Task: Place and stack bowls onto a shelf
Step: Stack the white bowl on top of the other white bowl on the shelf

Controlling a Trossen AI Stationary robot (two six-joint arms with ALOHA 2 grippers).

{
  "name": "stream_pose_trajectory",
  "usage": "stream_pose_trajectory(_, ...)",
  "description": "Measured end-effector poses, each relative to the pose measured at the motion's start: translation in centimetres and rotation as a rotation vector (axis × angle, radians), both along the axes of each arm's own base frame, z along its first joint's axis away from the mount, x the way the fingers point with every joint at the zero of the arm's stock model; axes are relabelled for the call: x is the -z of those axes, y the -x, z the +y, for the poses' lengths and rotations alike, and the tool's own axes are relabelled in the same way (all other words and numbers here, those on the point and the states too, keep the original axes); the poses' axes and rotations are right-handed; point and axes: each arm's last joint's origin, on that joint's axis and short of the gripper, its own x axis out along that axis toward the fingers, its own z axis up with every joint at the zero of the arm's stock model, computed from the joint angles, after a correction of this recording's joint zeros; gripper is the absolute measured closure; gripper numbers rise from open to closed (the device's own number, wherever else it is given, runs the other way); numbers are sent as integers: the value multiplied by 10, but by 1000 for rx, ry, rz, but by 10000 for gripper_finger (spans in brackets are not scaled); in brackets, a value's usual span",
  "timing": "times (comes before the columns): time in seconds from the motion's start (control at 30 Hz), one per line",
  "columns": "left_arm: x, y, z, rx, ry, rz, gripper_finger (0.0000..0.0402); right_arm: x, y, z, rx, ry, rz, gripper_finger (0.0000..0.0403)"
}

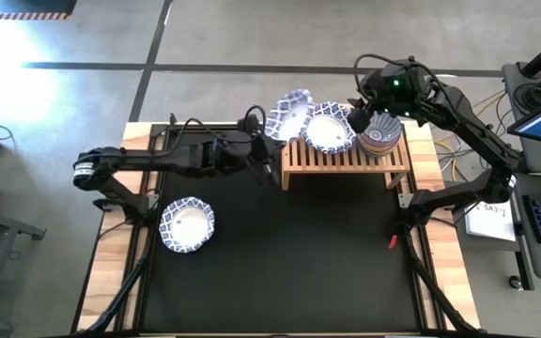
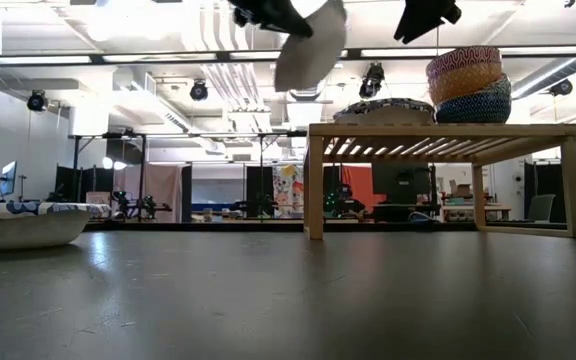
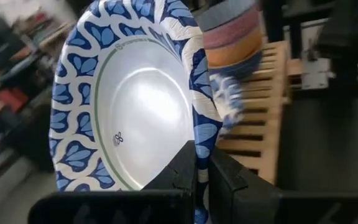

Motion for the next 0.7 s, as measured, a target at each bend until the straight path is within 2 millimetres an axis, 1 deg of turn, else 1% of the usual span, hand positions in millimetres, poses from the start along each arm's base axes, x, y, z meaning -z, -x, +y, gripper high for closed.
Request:
stream_pose_trajectory(0.17,7,-14,0,58,-90,1,401,-3,3,3,-24,-5,-20,229)
stream_pose_trajectory(0.3,18,-34,4,83,-159,19,401,-5,7,6,-19,-15,-49,229)
stream_pose_trajectory(0.4,19,-49,8,82,-198,9,401,-7,11,9,-27,-21,-64,229)
stream_pose_trajectory(0.6,20,-78,23,53,-194,-3,401,-12,20,15,-27,-13,-92,230)
stream_pose_trajectory(0.7,20,-92,29,61,-180,18,401,-15,24,19,-27,-4,-104,229)
